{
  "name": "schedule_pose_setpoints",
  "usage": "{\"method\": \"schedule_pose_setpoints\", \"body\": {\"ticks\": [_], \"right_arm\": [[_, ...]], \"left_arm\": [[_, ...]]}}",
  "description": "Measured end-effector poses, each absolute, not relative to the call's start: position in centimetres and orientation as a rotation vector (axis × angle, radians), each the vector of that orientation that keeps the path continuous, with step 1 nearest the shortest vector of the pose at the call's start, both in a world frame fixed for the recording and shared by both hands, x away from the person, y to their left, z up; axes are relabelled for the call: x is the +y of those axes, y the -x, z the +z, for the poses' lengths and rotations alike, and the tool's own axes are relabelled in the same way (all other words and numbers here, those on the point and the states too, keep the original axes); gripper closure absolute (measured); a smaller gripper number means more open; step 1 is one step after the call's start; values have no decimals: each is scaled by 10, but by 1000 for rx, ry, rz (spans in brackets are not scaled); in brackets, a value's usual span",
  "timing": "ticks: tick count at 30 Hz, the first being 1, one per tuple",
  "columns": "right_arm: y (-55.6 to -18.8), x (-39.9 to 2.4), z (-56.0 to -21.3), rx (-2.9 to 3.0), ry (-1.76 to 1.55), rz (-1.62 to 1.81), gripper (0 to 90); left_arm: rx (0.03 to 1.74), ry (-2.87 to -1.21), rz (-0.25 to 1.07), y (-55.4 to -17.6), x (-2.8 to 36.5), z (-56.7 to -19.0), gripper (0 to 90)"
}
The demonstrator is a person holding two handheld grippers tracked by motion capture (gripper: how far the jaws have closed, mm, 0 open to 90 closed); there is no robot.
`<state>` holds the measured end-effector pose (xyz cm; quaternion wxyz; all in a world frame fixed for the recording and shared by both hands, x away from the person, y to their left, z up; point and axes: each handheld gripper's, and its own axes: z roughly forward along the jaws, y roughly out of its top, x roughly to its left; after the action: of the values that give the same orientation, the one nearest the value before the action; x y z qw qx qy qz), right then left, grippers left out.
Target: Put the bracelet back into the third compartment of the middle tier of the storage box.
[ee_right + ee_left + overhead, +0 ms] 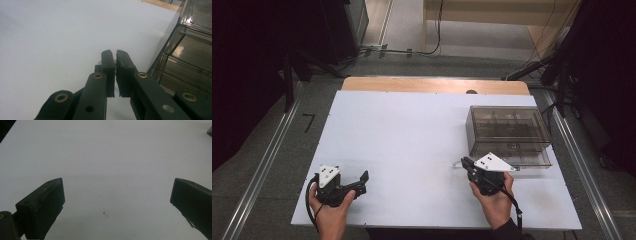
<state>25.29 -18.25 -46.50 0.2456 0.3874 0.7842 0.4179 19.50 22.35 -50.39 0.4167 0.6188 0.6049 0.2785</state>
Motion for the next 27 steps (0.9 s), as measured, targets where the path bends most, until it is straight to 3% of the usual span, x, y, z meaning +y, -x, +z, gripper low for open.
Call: {"method": "schedule_pose_setpoints", "body": {"ticks": [27], "right_arm": [[-249, -191, -450, 2097, -1037, 1209, 835]], "left_arm": [[1522, -1554, 701, -195, 224, -504, 0]]}}
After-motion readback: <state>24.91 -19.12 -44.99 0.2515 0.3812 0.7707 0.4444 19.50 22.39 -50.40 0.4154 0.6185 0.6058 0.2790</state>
